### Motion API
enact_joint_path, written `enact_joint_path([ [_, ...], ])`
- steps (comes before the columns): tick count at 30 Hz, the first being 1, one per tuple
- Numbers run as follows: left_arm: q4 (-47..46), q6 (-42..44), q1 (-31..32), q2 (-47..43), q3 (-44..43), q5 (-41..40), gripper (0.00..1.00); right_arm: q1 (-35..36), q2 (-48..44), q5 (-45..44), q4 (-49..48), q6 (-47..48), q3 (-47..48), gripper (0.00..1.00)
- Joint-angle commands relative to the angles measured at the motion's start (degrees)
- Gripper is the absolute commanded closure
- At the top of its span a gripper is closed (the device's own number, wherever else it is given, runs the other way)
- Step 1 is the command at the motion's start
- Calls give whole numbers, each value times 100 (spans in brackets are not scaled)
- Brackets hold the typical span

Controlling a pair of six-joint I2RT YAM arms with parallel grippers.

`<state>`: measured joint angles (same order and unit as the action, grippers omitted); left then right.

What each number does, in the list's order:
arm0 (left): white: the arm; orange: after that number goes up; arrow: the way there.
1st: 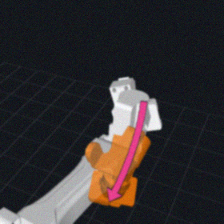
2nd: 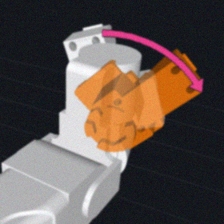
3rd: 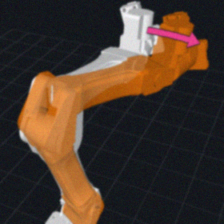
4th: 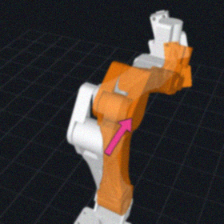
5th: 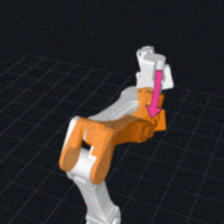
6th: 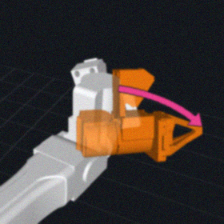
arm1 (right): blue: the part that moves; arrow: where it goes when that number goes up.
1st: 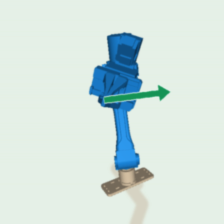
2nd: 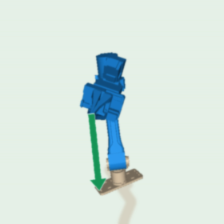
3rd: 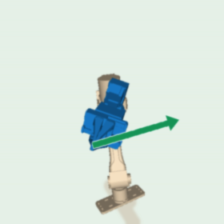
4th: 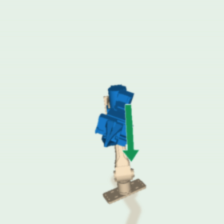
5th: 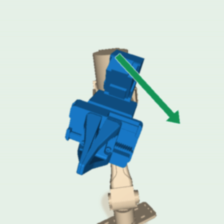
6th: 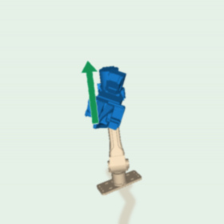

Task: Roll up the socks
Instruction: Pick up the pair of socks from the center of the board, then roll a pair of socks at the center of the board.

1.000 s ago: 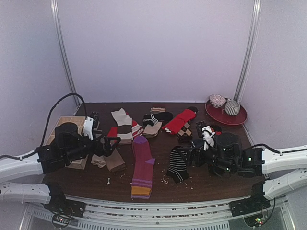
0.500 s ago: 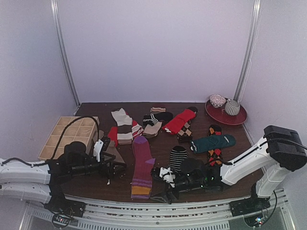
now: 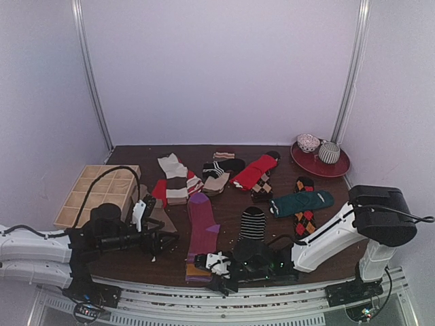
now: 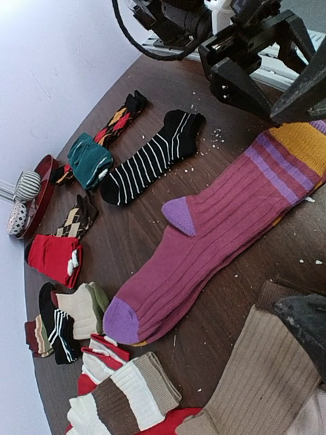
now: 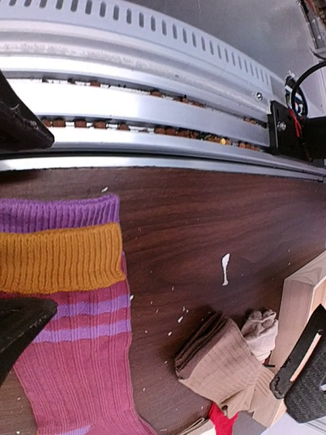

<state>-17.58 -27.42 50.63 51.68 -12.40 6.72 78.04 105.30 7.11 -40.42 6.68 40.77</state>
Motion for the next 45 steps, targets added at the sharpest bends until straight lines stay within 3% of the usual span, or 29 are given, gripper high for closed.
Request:
enact_joint_path([
  [1, -457, -75, 17, -3, 84, 107, 13, 8, 168, -531, -70, 162, 115, 28],
  [5, -495, -84, 18, 11, 81, 154, 13, -1, 337, -605, 48, 153, 191, 34],
  [8, -521, -76, 20, 25, 80, 197, 14, -7, 462, -591, 287, 104, 298, 51],
  [12, -552, -54, 21, 34, 85, 279, 15, -11, 576, -623, 512, -59, 303, 58],
  [15, -695, -37, 30, 77, 275, 378, 18, -39, 631, -792, 710, -379, 357, 85],
  [18, -911, -23, 26, 192, 331, 550, 23, -180, 627, -672, 1154, -819, 480, 96],
  [22, -1305, 90, 91, 497, 383, 912, 35, -553, 525, 435, 1659, -1854, 668, 100],
  [28, -1661, 482, 665, 978, 313, 643, 24, -1175, 680, 2269, 2590, -3089, 1007, 100],
  [31, -2045, 686, 902, 1472, 287, 558, 23, -1535, 795, 3130, 2386, -3724, 884, 99],
  [42, -2611, 1395, 1463, 3183, -414, -112, 21, -1706, 979, 3279, 2939, -3572, 1095, 97],
  [45, -2828, 1464, 1537, 3392, -461, -63, 26, -1712, 1011, 3294, 2870, -3625, 1065, 96],
])
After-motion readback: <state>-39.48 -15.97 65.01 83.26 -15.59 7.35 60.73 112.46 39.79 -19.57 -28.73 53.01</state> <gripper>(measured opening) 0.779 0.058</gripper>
